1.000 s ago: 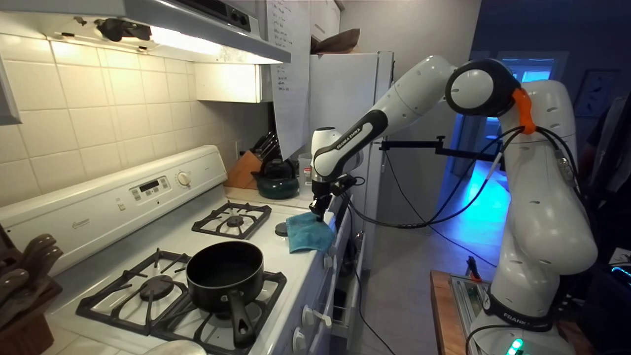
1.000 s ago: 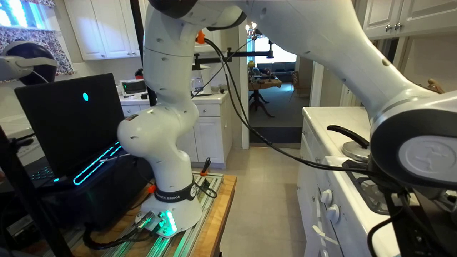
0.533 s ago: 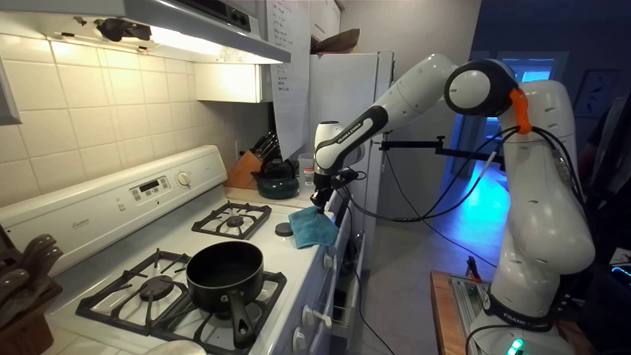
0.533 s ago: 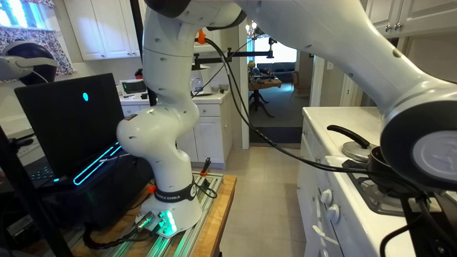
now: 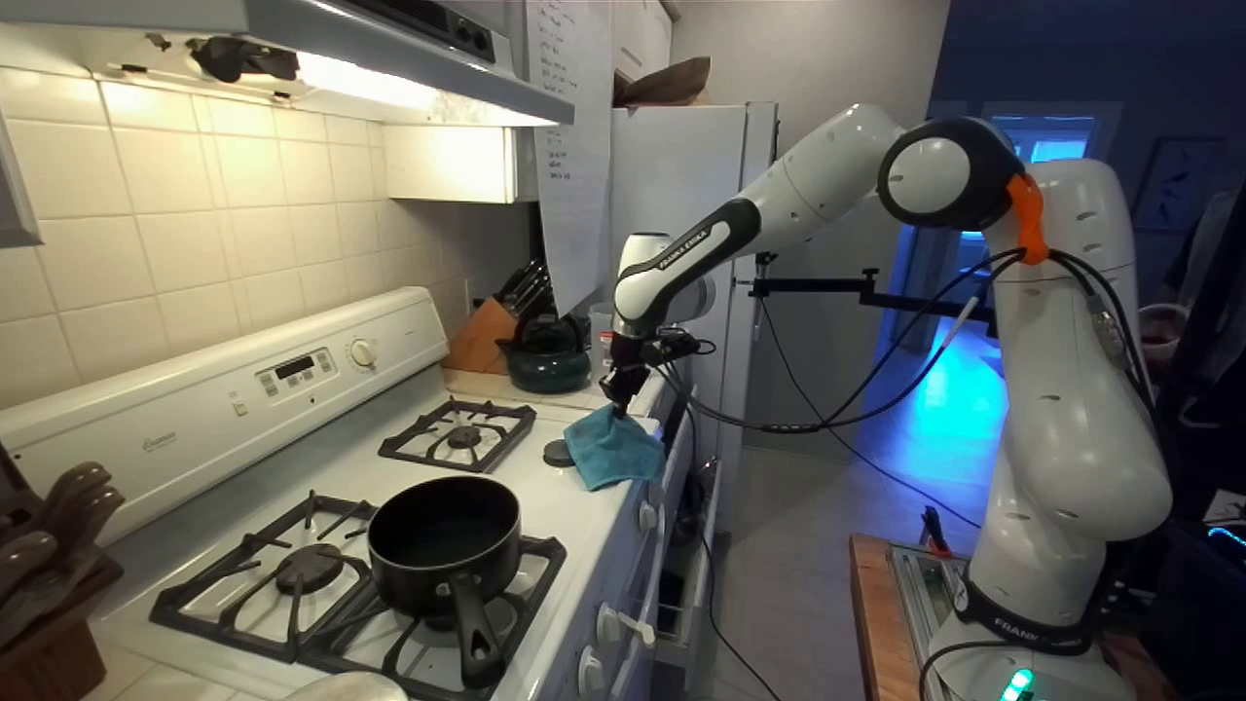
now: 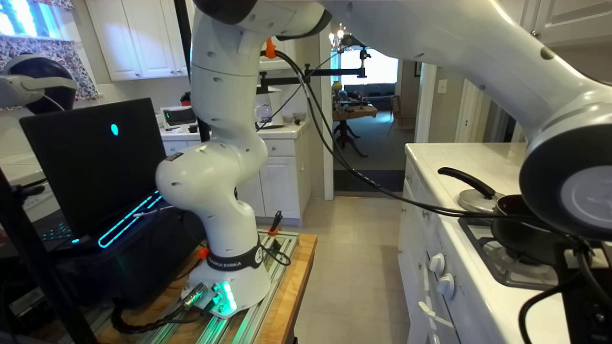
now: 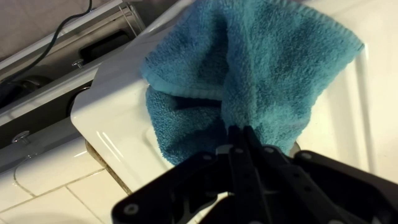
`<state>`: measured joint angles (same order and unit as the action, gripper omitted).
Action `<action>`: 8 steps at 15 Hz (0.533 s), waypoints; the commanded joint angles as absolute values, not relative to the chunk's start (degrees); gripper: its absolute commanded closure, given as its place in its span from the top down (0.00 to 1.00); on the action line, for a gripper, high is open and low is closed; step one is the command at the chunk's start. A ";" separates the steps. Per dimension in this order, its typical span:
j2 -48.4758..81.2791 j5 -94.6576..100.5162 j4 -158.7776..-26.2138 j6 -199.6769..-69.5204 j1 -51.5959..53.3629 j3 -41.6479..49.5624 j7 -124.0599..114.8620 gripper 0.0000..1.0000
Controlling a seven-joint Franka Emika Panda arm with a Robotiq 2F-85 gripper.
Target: Pick up the blue towel and clean the right bottom plate of the stove
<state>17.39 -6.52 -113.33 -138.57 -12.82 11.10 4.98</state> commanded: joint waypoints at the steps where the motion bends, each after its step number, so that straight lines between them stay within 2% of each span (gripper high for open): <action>1: 17.35 -6.28 -113.25 -138.46 -13.34 10.57 4.80 0.04; 8: 23.83 -5.05 -107.85 -139.27 -13.71 12.75 -1.69 0.01</action>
<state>19.02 -5.88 -112.57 -138.98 -12.94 11.93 2.38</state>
